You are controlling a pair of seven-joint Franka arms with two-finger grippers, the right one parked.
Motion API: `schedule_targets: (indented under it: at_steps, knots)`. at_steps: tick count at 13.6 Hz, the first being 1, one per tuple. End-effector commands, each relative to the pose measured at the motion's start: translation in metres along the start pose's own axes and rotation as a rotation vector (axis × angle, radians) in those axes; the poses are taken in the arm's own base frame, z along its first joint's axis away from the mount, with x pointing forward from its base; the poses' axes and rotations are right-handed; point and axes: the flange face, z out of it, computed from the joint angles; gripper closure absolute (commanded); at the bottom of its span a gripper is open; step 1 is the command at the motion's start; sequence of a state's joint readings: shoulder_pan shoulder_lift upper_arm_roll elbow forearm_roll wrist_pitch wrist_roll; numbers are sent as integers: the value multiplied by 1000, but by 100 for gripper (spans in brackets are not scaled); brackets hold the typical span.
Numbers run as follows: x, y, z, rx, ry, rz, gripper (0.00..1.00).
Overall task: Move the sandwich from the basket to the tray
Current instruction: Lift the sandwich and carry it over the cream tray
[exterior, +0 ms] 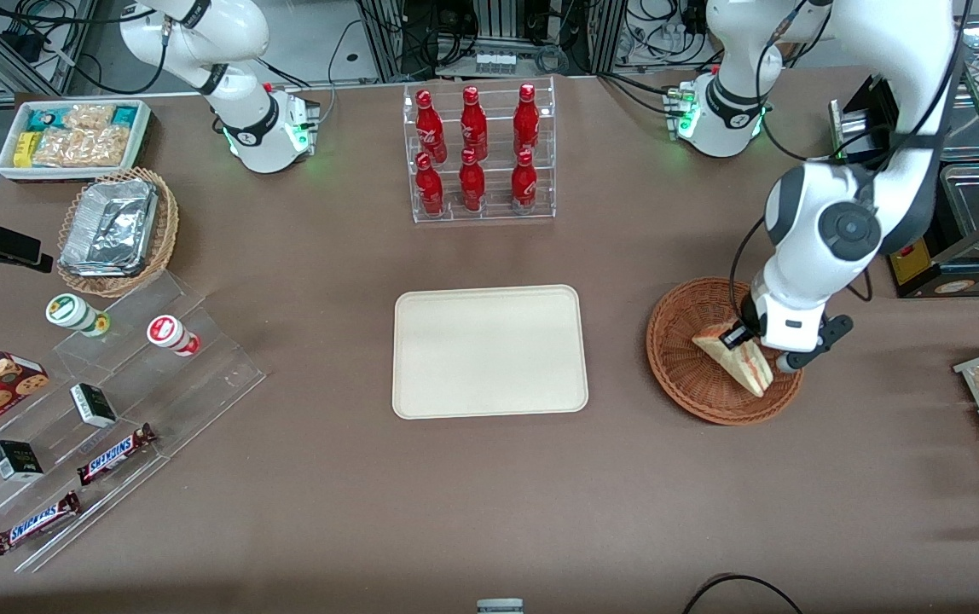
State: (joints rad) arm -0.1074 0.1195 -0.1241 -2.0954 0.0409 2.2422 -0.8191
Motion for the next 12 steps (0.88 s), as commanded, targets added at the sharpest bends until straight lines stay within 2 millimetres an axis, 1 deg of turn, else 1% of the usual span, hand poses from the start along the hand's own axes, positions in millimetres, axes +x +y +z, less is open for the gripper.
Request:
schedule_targets:
  at_steps: [1,2,3,5,6,7,8,10,12]
  knots:
    - [-25,53,-74,24,4,101,100]
    - [-39,74,-89,21,2,142,100]
    - [-60,97,-100,7,9,191,100]
    - [-100,130,-95,3,1,273,100]
    - [-126,150,-86,9,-9,330,100]
    - [-143,167,-75,15,-20,383,100]
    - [-160,185,-70,8,-28,447,100]
    - [-196,225,-52,0,-47,525,100]
    - [-219,254,-26,3,-64,562,100]
